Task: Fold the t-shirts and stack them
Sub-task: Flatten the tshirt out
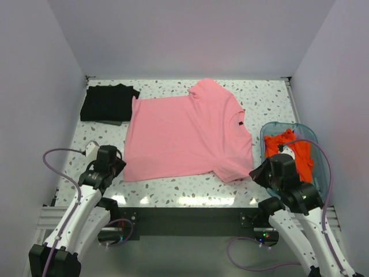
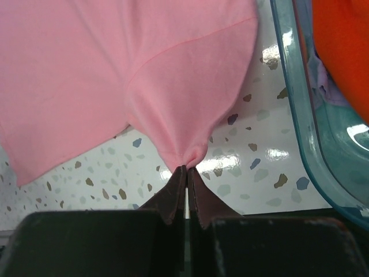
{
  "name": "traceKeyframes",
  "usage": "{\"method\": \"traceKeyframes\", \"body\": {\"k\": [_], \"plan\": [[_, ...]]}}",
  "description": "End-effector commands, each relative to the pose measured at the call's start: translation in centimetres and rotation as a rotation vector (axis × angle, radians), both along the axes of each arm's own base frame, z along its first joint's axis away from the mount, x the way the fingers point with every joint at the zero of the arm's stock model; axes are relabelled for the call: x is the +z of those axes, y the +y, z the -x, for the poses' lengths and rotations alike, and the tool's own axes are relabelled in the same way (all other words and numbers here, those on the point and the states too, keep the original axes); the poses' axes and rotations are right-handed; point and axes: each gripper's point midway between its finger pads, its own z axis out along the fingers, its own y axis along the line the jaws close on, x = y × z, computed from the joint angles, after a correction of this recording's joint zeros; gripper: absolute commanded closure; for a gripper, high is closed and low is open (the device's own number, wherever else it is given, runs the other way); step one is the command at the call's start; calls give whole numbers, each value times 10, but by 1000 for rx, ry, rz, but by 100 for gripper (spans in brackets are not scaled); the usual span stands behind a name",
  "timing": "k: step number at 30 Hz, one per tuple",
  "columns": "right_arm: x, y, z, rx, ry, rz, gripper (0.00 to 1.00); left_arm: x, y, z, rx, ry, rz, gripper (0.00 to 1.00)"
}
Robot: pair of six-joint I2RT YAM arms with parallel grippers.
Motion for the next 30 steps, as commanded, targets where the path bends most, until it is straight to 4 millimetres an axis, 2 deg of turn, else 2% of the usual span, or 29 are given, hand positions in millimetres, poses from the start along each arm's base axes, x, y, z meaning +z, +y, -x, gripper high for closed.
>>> {"method": "traceKeyframes", "body": {"k": [1, 4, 8, 12, 20, 24, 30], "plan": [[3, 4, -7, 5, -7, -10, 100, 30, -3, -31, -52, -92, -38, 60], [3, 3, -9, 1, -13, -1, 100, 22, -6, -36, -71, -38, -46, 61], [5, 1, -12, -5, -19, 14, 100, 10, -2, -26, -47, 7, -52, 60], [2, 3, -16, 2, -16, 11, 100, 4, 4, -9, 18, 55, -48, 48], [-3, 9, -26, 14, -10, 12, 100, -27, -11, 28, 47, 154, -15, 50], [-6, 11, -29, 22, -4, 10, 100, -38, -20, 34, 50, 192, 1, 50], [-9, 12, -32, 25, -3, 14, 100, -39, -17, 35, 75, 208, -19, 50]]}}
